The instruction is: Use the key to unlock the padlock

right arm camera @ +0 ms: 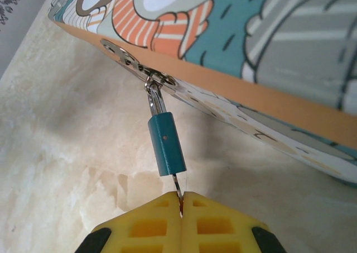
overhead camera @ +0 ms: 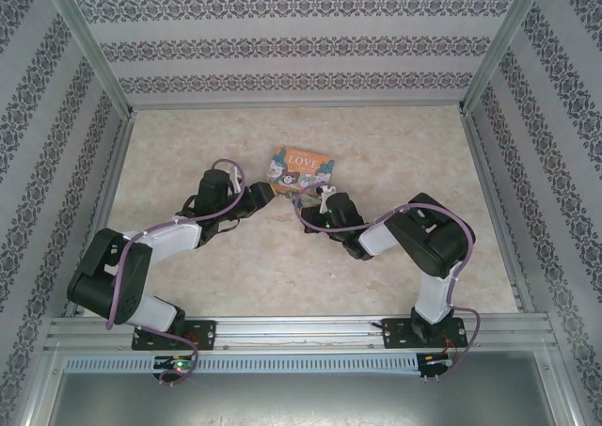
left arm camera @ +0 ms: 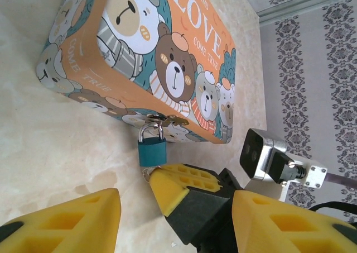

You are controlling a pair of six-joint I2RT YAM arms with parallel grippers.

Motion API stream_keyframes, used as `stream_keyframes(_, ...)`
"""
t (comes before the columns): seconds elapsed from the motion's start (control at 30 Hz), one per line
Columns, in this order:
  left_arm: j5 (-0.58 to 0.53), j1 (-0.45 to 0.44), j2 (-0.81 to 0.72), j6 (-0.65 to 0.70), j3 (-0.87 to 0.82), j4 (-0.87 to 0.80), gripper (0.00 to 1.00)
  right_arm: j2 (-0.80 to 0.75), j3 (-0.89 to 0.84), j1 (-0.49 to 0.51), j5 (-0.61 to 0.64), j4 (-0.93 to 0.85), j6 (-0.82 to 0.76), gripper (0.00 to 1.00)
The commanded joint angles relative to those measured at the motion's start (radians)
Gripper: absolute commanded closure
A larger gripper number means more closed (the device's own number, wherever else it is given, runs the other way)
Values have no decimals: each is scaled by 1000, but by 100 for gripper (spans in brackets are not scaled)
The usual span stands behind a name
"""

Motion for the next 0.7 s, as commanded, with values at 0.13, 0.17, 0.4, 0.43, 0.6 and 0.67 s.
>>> stream_keyframes(0.13,76,9,90,-163,-48,277,53,-18,-28,11,-20,24,145,100)
stream_keyframes(0.17,89,8,114,-187,-48,312,54,-16,-28,12,-23,27,160,100)
stream_keyframes(0.4,108,6,206,-251,-44,386,56,-20,-33,11,-24,44,216,100)
stream_keyframes(0.43,111,6,215,-255,-43,387,56,-22,-32,12,-26,44,223,100)
stream_keyframes(0.6,132,3,284,-305,-40,464,58,-27,-29,11,-31,44,257,100)
stream_keyframes(0.67,141,1,318,-329,-36,509,59,-24,-27,12,-36,46,267,100)
